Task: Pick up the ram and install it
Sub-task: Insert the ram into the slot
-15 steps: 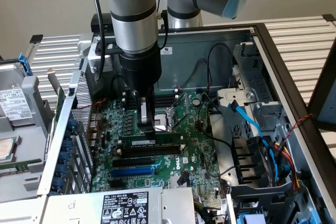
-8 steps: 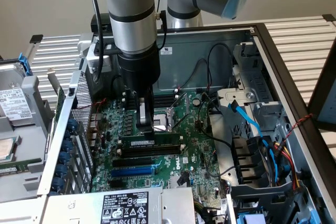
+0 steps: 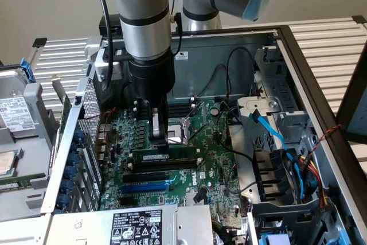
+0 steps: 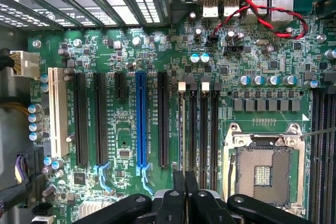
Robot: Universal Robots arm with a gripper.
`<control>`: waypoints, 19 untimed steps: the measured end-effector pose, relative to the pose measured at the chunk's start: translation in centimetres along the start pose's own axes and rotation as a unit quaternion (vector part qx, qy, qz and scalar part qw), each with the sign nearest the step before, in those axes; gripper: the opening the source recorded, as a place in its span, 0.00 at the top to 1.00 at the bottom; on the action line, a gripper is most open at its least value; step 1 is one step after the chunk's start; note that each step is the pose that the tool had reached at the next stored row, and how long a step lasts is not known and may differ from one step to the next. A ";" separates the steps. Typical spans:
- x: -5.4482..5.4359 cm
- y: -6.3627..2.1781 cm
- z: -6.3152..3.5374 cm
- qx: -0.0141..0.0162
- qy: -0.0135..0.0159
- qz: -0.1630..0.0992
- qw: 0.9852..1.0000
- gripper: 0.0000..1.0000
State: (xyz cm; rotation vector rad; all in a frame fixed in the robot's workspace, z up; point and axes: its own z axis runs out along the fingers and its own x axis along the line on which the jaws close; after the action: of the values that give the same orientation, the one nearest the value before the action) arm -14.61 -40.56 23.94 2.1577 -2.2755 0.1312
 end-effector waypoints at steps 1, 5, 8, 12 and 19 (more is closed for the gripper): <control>0.0 0.00 0.10 0.000 0.000 0.000 1.000 0.88; 0.0 0.01 0.15 0.000 0.000 0.000 1.000 0.88; 0.0 0.01 0.18 -0.001 0.000 0.000 1.000 0.88; 0.0 0.01 0.19 -0.002 0.000 0.000 1.000 0.88; 0.0 0.02 0.25 -0.002 0.000 0.000 1.000 0.88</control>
State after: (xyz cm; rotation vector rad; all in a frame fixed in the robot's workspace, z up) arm -14.61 -40.56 23.68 2.1562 -2.2736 0.1269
